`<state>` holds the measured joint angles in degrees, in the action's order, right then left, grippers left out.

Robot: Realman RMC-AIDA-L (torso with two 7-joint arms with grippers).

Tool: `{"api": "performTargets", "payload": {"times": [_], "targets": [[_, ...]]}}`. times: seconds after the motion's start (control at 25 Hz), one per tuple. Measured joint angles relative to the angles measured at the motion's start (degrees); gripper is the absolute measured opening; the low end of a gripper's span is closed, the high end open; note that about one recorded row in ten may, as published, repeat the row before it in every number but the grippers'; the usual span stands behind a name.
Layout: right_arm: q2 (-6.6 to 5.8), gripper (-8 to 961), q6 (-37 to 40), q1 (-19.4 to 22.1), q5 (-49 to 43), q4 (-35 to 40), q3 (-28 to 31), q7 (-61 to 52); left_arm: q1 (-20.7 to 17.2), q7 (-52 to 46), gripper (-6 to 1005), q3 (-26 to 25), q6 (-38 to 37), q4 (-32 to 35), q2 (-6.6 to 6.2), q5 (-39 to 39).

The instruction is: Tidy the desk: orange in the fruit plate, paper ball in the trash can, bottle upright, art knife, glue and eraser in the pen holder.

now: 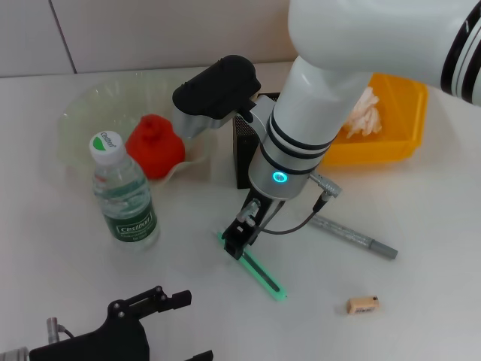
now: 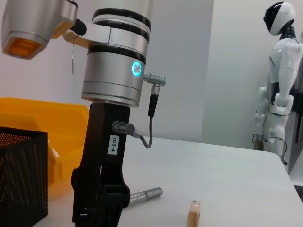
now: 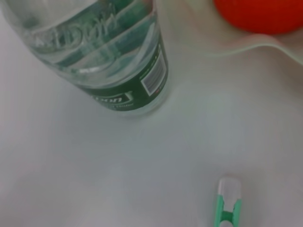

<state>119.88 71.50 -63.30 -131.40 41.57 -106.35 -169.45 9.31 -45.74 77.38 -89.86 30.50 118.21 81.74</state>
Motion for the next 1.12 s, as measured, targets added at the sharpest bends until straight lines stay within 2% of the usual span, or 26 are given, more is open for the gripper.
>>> {"api": "performTargets", "payload": {"times": [0.08,0.76,0.96,1.12], "targets": [[0.00,288,0.07,0.05,0.01,-0.01,0.00,0.00,0.01,0.05,786,0.04,0.02,-0.14,0.01,0.00],[0.00,275,0.40,-0.21,0.26,-0.81,0.07,0.01,1.04,0.36,786,0.05,-0.04,-1.79,0.09,0.00],[0.00,199,0.33,-0.34,0.40,-1.18,0.08,0.00,1.05,0.37,786,0.05,-0.04,-1.79,0.09,0.00],[0.00,198,0.07,-0.55,1.00,-1.46,0.03,0.00,1.22,0.47,786,0.05,-0.04,-1.75,0.08,0.00]]}}
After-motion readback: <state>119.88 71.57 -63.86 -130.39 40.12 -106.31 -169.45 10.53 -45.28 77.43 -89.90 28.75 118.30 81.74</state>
